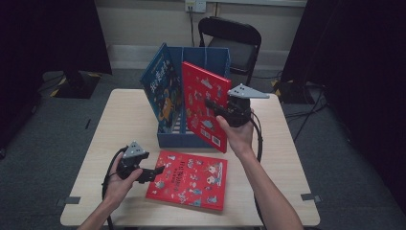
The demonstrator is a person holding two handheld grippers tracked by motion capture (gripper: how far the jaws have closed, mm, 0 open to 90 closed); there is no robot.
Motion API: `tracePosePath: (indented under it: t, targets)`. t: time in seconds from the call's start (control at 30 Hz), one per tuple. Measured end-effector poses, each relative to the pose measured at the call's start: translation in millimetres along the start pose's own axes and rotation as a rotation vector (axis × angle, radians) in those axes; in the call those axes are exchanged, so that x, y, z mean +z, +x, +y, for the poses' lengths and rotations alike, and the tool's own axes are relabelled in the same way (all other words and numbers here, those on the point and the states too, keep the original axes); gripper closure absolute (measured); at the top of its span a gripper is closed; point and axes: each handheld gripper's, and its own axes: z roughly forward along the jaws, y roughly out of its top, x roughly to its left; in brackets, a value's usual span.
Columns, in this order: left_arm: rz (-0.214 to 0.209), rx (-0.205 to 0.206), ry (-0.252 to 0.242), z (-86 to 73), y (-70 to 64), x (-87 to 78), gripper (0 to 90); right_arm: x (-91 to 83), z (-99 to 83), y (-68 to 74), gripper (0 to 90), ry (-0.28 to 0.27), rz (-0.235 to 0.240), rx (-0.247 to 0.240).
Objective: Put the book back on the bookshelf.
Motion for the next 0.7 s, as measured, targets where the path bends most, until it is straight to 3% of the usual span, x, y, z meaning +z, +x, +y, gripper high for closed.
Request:
tracePosePath:
  t: [0.2, 0.53, 0.7]
  targets:
    - [-0.001, -0.003, 0.001, -0.4, 0.0, 0.7, 15.8, 15.2, 5.6, -0.9, 80.3, 0.020, -0.045, -0.022]
    - [-0.003, 0.011, 0.002, -0.4, -0.3, 0.7, 16.0, 42.5, 12.0, -1.0, 80.3, 0.034, -0.127, -0.001]
    - [0.001, 0.001, -0.001, -0.5, -0.1, 0.4, 16.0, 54.4, 12.2, 0.0, 80.3, 0.040, -0.143, 0.006]
